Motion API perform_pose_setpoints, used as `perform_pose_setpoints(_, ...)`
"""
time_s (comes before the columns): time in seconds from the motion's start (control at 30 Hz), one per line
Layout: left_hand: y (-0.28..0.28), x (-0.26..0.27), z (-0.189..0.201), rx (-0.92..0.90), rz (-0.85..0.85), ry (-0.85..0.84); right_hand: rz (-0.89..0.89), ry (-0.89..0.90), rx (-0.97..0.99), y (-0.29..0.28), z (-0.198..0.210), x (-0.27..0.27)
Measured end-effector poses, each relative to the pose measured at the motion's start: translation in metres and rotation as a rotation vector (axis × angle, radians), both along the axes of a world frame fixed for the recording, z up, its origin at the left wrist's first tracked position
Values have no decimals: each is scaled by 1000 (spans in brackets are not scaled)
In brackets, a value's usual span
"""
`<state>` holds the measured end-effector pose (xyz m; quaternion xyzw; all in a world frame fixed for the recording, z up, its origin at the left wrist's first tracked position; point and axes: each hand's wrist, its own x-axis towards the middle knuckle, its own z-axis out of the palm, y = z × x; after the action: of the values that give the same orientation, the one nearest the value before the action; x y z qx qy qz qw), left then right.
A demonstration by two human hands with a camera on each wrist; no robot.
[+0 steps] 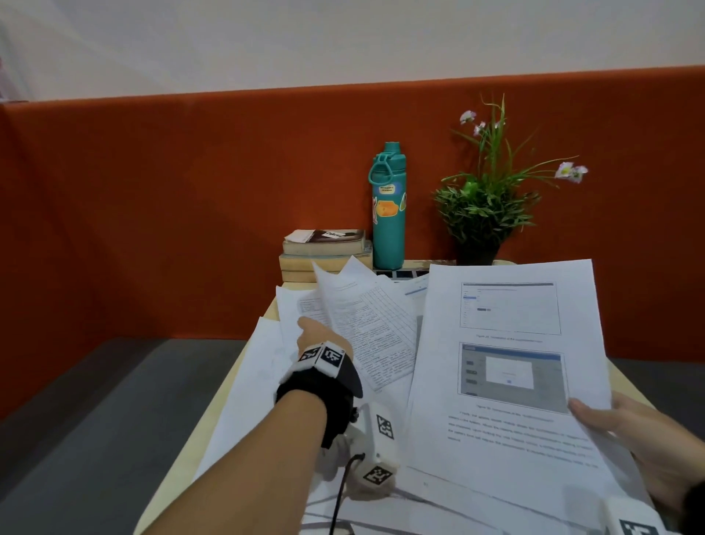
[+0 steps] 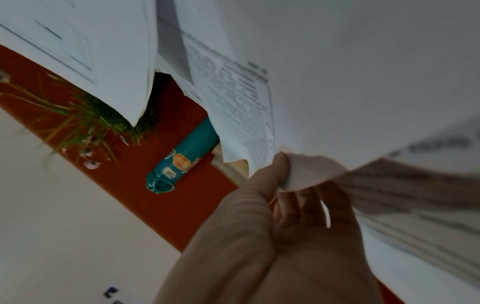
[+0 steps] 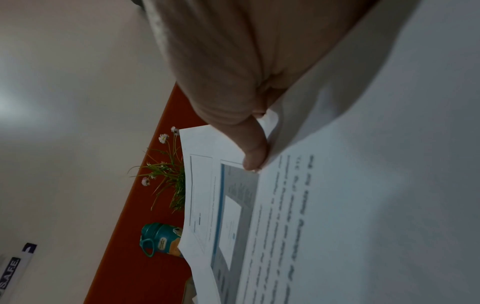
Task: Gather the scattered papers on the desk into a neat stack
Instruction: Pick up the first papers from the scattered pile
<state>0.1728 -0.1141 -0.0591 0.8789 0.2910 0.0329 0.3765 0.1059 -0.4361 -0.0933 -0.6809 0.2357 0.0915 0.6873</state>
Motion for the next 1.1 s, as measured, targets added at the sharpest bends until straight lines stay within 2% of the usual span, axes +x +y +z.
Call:
perform_pose_setpoints(0.1,15,8,8,90,-90,-35,-6,-6,-26,0,0,-1)
perform_pose_setpoints(0.23,50,4,24,-74,-84,-204,-12,-42,-49,1,-2,-4)
perform_pose_setpoints(0.37,89,-12,55,-147,-94,-417,-45,-145,-82,4,3,-10)
perform_pose_setpoints(0.43,105,-24,82,-161,-129,-492,-50,-180,-122,7,9,-13)
perform_pose_setpoints(0.53,116,-43,114,-345,-249,-589,-32,-264,-151,20,25,-16)
perform_pose_setpoints(0.6,107,-49,120,-415,-335,-569,-23,-328,-135,34,35,-14)
perform_pose_setpoints(0.67,94,-43,108,-450,-379,-509,-13,-386,-111,45,43,-10)
perform_pose_setpoints(0.83,54,-26,38,-476,-382,-274,52,-411,-36,74,58,-3)
perform_pose_setpoints(0.9,41,-14,8,-562,-403,-236,13,-404,27,80,56,-1)
perform_pose_setpoints(0.97,21,-20,7,-624,-402,-207,3,-429,93,82,55,-1)
perform_pose_setpoints(1.03,2,-38,24,-625,-397,-207,78,-449,75,86,57,-3)
perform_pose_setpoints(1.1,-11,-45,28,-578,-397,-207,184,-510,-101,88,59,-6)
